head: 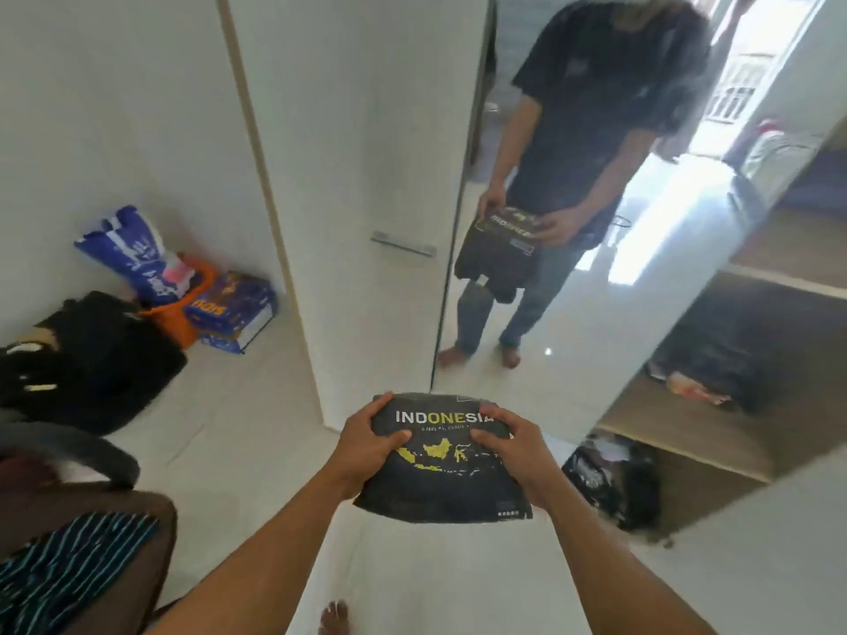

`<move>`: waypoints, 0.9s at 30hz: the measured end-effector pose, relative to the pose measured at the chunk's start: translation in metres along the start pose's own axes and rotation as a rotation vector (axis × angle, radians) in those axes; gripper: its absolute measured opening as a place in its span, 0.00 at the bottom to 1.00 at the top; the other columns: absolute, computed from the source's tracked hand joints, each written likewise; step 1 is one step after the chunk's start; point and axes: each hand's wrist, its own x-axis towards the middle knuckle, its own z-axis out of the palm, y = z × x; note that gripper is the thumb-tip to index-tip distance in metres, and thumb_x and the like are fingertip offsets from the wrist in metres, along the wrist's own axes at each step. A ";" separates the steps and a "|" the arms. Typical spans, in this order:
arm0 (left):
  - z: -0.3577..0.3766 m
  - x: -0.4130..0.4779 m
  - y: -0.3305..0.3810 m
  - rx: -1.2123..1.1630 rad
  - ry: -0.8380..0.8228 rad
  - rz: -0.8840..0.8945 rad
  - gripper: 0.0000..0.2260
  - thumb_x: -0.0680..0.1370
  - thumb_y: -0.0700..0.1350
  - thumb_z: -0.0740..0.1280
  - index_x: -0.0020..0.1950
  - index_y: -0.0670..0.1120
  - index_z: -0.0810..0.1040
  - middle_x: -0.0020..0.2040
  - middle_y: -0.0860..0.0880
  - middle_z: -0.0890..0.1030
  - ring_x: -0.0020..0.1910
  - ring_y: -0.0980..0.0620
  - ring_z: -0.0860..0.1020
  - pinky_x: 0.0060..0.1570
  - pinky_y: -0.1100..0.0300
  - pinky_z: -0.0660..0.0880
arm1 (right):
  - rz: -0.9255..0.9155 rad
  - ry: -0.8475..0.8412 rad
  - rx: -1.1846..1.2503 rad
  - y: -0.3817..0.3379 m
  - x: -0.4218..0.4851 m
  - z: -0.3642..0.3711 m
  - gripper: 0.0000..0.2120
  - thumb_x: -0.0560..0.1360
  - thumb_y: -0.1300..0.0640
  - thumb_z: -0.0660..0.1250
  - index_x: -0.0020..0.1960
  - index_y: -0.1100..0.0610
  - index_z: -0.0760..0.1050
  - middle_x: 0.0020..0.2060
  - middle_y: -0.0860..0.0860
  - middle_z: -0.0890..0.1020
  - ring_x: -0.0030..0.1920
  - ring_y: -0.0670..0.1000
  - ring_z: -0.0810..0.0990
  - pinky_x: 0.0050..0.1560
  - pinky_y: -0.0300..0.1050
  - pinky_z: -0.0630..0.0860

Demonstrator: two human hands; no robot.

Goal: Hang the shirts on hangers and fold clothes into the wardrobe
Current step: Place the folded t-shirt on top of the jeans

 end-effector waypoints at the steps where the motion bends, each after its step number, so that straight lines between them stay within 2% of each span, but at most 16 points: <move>1: 0.027 0.002 0.012 0.021 -0.053 0.022 0.32 0.74 0.39 0.76 0.75 0.53 0.69 0.66 0.49 0.75 0.57 0.52 0.79 0.52 0.56 0.82 | -0.002 0.051 0.021 -0.001 -0.012 -0.028 0.19 0.73 0.60 0.76 0.63 0.51 0.79 0.52 0.52 0.84 0.46 0.53 0.87 0.45 0.48 0.84; 4: 0.105 0.005 0.050 0.099 -0.196 0.092 0.31 0.75 0.41 0.75 0.75 0.53 0.67 0.68 0.49 0.74 0.59 0.51 0.78 0.54 0.55 0.81 | -0.017 0.191 0.062 -0.007 -0.043 -0.105 0.21 0.73 0.60 0.76 0.63 0.48 0.78 0.52 0.54 0.84 0.46 0.53 0.87 0.46 0.49 0.84; 6: 0.153 0.007 0.076 0.143 -0.277 0.156 0.31 0.75 0.42 0.74 0.75 0.53 0.67 0.67 0.50 0.74 0.59 0.52 0.77 0.54 0.58 0.81 | -0.045 0.272 0.077 -0.012 -0.060 -0.153 0.22 0.73 0.61 0.76 0.64 0.48 0.78 0.54 0.54 0.84 0.47 0.54 0.86 0.48 0.52 0.84; 9: 0.222 0.013 0.115 0.158 -0.374 0.238 0.31 0.75 0.42 0.74 0.75 0.52 0.67 0.67 0.49 0.75 0.59 0.51 0.78 0.53 0.58 0.81 | -0.087 0.382 0.128 -0.029 -0.082 -0.219 0.23 0.74 0.62 0.74 0.66 0.49 0.75 0.52 0.51 0.83 0.42 0.47 0.86 0.38 0.42 0.83; 11: 0.266 0.016 0.144 0.127 -0.426 0.259 0.31 0.74 0.41 0.75 0.75 0.52 0.68 0.66 0.48 0.76 0.58 0.51 0.79 0.54 0.55 0.81 | -0.119 0.451 0.127 -0.040 -0.090 -0.262 0.24 0.74 0.63 0.74 0.67 0.50 0.74 0.52 0.51 0.84 0.41 0.45 0.86 0.37 0.39 0.81; 14: 0.326 0.019 0.182 0.070 -0.489 0.277 0.31 0.74 0.40 0.75 0.74 0.55 0.69 0.62 0.50 0.77 0.55 0.52 0.79 0.52 0.53 0.82 | -0.139 0.504 0.152 -0.058 -0.099 -0.322 0.26 0.75 0.62 0.73 0.70 0.49 0.73 0.53 0.52 0.84 0.44 0.52 0.87 0.40 0.47 0.84; 18: 0.393 0.029 0.230 -0.008 -0.529 0.344 0.32 0.73 0.39 0.76 0.74 0.55 0.70 0.61 0.51 0.80 0.55 0.52 0.81 0.54 0.50 0.81 | -0.178 0.565 0.130 -0.095 -0.104 -0.393 0.26 0.75 0.61 0.74 0.69 0.46 0.73 0.54 0.52 0.83 0.44 0.55 0.87 0.41 0.50 0.84; 22: 0.443 0.037 0.286 -0.096 -0.501 0.383 0.33 0.73 0.39 0.76 0.74 0.53 0.70 0.61 0.51 0.79 0.51 0.55 0.82 0.45 0.61 0.82 | -0.215 0.589 0.128 -0.138 -0.091 -0.456 0.26 0.74 0.61 0.74 0.70 0.48 0.73 0.55 0.53 0.83 0.45 0.55 0.87 0.42 0.50 0.84; 27: 0.489 0.061 0.358 -0.098 -0.497 0.446 0.35 0.73 0.41 0.77 0.76 0.54 0.67 0.62 0.50 0.79 0.54 0.49 0.82 0.54 0.49 0.82 | -0.314 0.598 0.160 -0.188 -0.067 -0.517 0.26 0.74 0.62 0.74 0.70 0.53 0.74 0.52 0.54 0.85 0.44 0.54 0.87 0.40 0.46 0.83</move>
